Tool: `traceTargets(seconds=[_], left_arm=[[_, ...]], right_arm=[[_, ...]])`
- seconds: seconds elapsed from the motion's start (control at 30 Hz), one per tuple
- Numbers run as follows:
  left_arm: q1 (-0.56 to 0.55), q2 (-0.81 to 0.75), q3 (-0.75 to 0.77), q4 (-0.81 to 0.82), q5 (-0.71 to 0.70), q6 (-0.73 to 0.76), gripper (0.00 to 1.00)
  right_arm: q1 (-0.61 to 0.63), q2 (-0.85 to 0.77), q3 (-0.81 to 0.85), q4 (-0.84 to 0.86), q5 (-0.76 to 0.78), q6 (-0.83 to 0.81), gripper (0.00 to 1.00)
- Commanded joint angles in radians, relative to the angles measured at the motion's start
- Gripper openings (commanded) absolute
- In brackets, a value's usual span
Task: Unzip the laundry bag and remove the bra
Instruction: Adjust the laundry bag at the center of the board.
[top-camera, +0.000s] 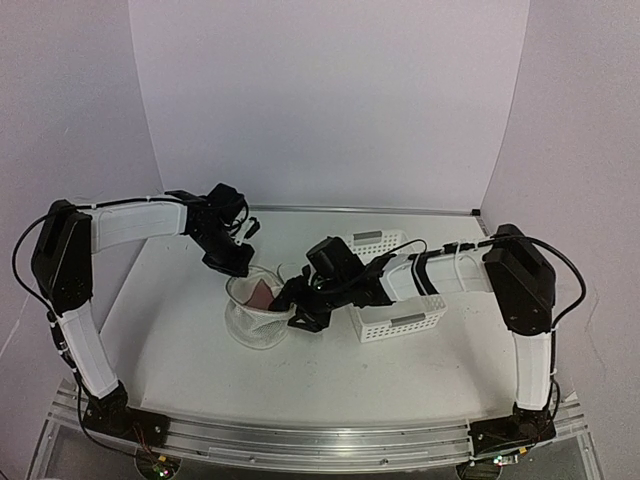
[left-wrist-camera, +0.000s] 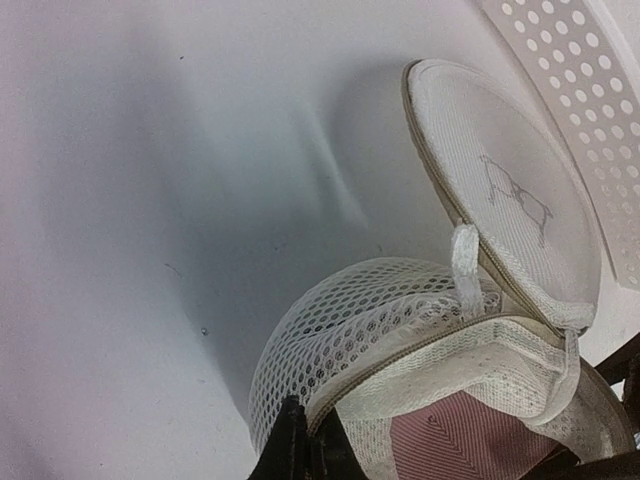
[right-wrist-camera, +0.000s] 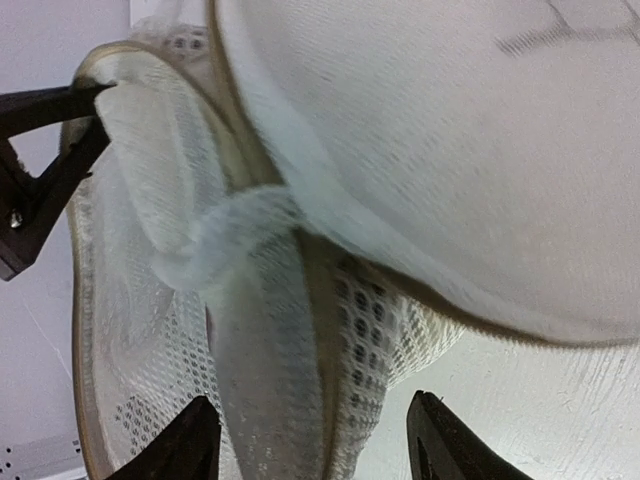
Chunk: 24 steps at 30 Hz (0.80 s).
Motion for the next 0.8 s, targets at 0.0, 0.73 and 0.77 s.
traceTargets(seconds=[0.0,0.73,0.77], left_arm=[[0.025,-0.092,-0.048,0.05,-0.04,-0.076,0.0],[0.039,-0.381,-0.465,0.607,0.259,-0.339,0.0],[0.039,-0.39,-0.488,0.647,0.274,-0.359,0.0]], right_arm=[[0.006,0.019,0.065,0.031,-0.007,-0.014,0.54],[-0.2,0.111,0.276,-0.239,0.12,-0.755,0.0],[-0.203,0.113,0.289,-0.255,0.122,-0.81,0.04]])
